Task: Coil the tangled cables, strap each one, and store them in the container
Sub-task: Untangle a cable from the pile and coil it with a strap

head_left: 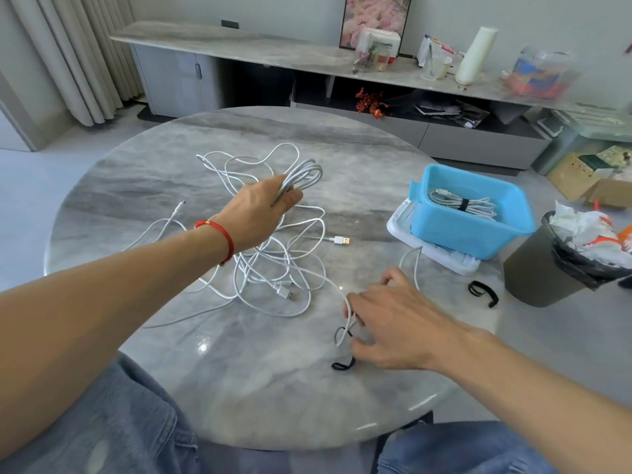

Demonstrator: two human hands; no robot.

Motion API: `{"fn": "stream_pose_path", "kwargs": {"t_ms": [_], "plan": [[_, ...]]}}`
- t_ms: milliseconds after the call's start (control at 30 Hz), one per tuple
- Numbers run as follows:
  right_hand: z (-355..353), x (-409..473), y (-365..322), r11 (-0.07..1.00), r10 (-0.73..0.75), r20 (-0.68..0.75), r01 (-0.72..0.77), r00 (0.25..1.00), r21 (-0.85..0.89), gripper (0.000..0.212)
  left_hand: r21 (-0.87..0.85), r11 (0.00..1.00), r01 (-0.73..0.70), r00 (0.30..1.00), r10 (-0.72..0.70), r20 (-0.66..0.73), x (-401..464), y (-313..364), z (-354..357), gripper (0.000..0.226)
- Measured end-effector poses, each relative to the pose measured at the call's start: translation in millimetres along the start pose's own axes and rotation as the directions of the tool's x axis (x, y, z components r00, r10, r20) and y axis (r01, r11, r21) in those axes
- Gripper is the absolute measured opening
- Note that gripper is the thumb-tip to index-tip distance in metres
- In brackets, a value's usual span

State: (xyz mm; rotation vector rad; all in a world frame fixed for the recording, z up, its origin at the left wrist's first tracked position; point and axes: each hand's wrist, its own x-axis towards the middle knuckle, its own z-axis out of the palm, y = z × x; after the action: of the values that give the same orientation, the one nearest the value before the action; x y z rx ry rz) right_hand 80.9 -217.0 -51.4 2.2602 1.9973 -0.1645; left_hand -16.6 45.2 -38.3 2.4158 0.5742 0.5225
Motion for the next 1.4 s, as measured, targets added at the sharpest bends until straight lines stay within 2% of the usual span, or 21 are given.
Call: {"fn": "stream_pose_path", "kwargs": {"t_ms": [67, 233, 333, 400, 467, 533, 600, 667, 733, 800, 833, 900, 967, 1033, 1133, 1233, 1300, 1333, 1400], "plan": [[7.4, -1.5, -4.4, 0.997, 0.016, 0.043, -0.013, 0.999, -0.073, 0.039, 0.000, 1.000, -0.003, 1.000, 0.003, 0.020, -0.9, 2.6, 0.2, 0.034], [5.8, 1.3, 2.2, 0.998, 0.019, 0.017, -0.018, 1.000, -0.063, 0.015, 0.020, 1.000, -0.017, 0.999, 0.016, 0.040, -2.1, 7.3, 0.1, 0.034], [-17.3, -1.0, 21.8, 0.998, 0.046, -0.176, -0.039, 0.983, 0.040, 0.018, 0.051, 0.997, -0.062, 0.997, 0.060, 0.041, -3.6, 6.3, -1.3, 0.031], [-33.4, -5.0, 39.6, 0.995, 0.094, -0.379, -0.071, 0.920, 0.076, 0.020, 0.059, 0.996, -0.069, 0.997, 0.066, 0.044, -3.6, 3.7, -1.0, 0.028], [-46.2, -9.0, 53.1, 0.981, 0.194, -0.547, -0.145, 0.815, 0.132, 0.023, 0.075, 0.996, -0.054, 0.998, 0.051, 0.047, -2.8, 0.2, -0.6, 0.028], [-52.9, -15.4, 66.1, 0.920, 0.385, -0.596, -0.245, 0.705, 0.305, 0.024, 0.085, 0.995, -0.047, 0.998, 0.043, 0.048, -0.5, -1.0, 1.9, 0.030], [-51.8, -22.3, 82.6, 0.815, 0.577, -0.511, -0.405, 0.637, 0.415, 0.021, 0.091, 0.994, -0.053, 0.998, 0.049, 0.048, 0.7, -1.6, 3.3, 0.029], [-43.2, -29.5, 98.9, 0.696, 0.710, -0.220, -0.616, 0.669, 0.369, 0.021, 0.091, 0.994, -0.063, 0.997, 0.058, 0.052, 1.3, -2.3, 4.8, 0.028], [-30.2, -33.8, 104.9, 0.632, 0.733, 0.080, -0.720, 0.676, 0.287, 0.025, 0.092, 0.993, -0.069, 0.996, 0.064, 0.056, 1.6, -3.2, 5.6, 0.029], [-16.4, -34.6, 106.3, 0.615, 0.711, 0.222, -0.743, 0.667, 0.264, 0.030, 0.107, 0.992, -0.064, 0.996, 0.057, 0.062, 1.8, -4.7, 6.2, 0.030], [-12.0, -34.4, 106.4, 0.631, 0.702, 0.235, -0.740, 0.672, 0.232, 0.028, 0.112, 0.992, -0.062, 0.996, 0.055, 0.064, 2.4, -4.8, 6.9, 0.031], [-6.0, -32.5, 104.7, 0.694, 0.688, 0.157, -0.705, 0.709, 0.145, 0.022, 0.114, 0.992, -0.060, 0.996, 0.053, 0.065, 3.0, -4.9, 7.8, 0.033], [-2.7, -28.8, 99.3, 0.776, 0.607, 0.058, -0.607, 0.792, 0.173, 0.024, 0.114, 0.992, -0.059, 0.997, 0.053, 0.058, 3.4, -4.6, 8.0, 0.034], [3.1, -23.5, 89.5, 0.858, 0.468, 0.071, -0.473, 0.881, 0.200, 0.037, 0.119, 0.991, -0.056, 0.997, 0.050, 0.054, 3.5, -3.0, 8.5, 0.035], [14.6, -10.2, 81.4, 0.902, 0.414, 0.119, -0.424, 0.903, 0.077, 0.035, 0.128, 0.991, -0.042, 0.998, 0.035, 0.059, 3.6, -2.3, 9.9, 0.034], [10.9, -2.6, 86.5, 0.911, 0.408, 0.009, -0.407, 0.913, -0.065, 0.024, 0.125, 0.991, -0.038, 0.998, 0.031, 0.057, 2.2, -1.3, 9.2, 0.035], [1.6, -1.4, 88.3, 0.916, 0.369, -0.170, -0.389, 0.914, -0.102, 0.023, 0.130, 0.991, -0.039, 0.998, 0.032, 0.056, 1.0, -1.0, 7.9, 0.035], [-0.5, -1.2, 84.9, 0.925, 0.341, -0.311, -0.376, 0.887, -0.057, 0.020, 0.129, 0.991, -0.038, 0.998, 0.031, 0.056, 0.4, -1.0, 7.5, 0.035], [-0.1, 1.2, 69.0, 0.942, 0.322, -0.574, -0.315, 0.753, 0.116, 0.012, 0.130, 0.991, -0.036, 0.998, 0.029, 0.058, 0.8, 0.2, 7.0, 0.034]]}}
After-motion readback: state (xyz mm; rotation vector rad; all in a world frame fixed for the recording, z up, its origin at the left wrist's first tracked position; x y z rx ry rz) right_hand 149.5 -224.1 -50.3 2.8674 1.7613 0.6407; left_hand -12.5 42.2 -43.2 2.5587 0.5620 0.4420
